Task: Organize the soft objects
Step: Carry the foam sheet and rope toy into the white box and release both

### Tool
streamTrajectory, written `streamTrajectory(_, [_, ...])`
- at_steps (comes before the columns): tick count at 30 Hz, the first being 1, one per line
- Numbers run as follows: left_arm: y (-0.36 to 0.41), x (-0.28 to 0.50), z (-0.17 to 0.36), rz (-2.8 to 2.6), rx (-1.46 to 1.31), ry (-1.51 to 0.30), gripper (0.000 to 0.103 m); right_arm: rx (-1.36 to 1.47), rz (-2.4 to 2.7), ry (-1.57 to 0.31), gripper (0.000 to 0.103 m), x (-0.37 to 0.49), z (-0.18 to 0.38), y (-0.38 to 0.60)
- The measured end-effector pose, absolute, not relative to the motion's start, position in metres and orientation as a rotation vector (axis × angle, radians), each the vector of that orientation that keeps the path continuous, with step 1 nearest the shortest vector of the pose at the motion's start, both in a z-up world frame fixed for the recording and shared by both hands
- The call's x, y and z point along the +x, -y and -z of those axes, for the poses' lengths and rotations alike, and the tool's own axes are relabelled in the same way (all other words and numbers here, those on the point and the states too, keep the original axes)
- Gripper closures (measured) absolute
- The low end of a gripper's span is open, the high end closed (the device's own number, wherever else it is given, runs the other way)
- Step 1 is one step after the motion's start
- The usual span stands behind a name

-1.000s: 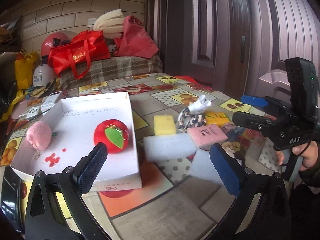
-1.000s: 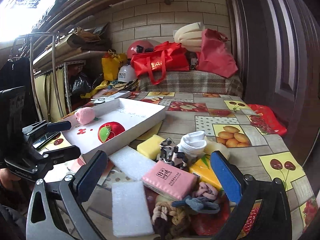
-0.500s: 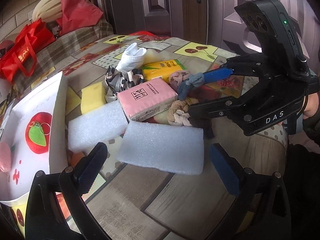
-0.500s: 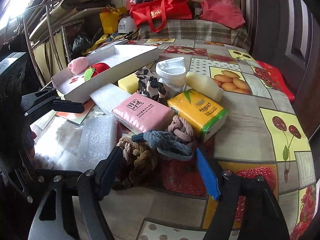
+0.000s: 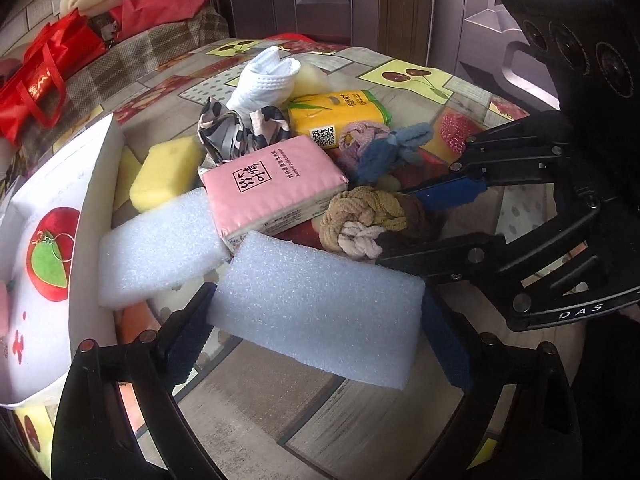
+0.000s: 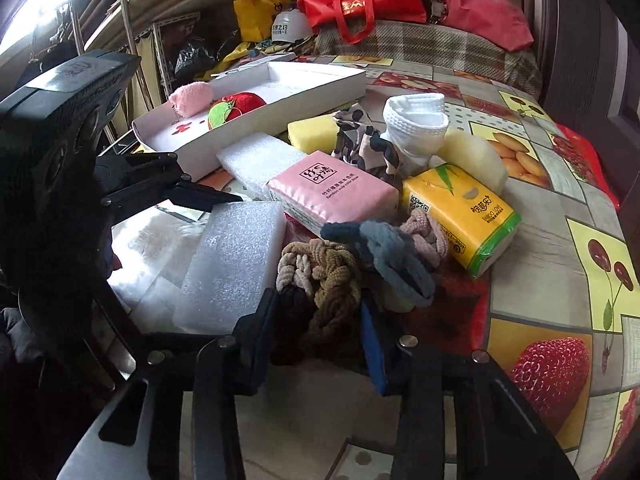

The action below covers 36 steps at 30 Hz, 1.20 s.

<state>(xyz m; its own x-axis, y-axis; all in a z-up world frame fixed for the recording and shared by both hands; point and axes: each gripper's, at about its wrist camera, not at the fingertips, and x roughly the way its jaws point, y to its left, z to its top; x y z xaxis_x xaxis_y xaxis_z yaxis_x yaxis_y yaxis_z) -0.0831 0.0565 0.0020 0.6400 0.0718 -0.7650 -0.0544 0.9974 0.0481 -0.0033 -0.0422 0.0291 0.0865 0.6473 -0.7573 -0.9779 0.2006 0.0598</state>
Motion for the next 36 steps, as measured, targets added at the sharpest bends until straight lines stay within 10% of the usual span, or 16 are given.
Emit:
streamTrajectory(16, [-0.102,-0.18,-0.059,-0.441,0.053,-0.375,0.006,-0.199,-1.266,-0.421,0.078,0.0,-0.086,0.078])
streamTrajectory(36, [-0.191,-0.225,-0.056,-0.753,-0.083,-0.318,0.006,-0.282,-1.399,-0.413,0.078,-0.051,-0.076,-0.002])
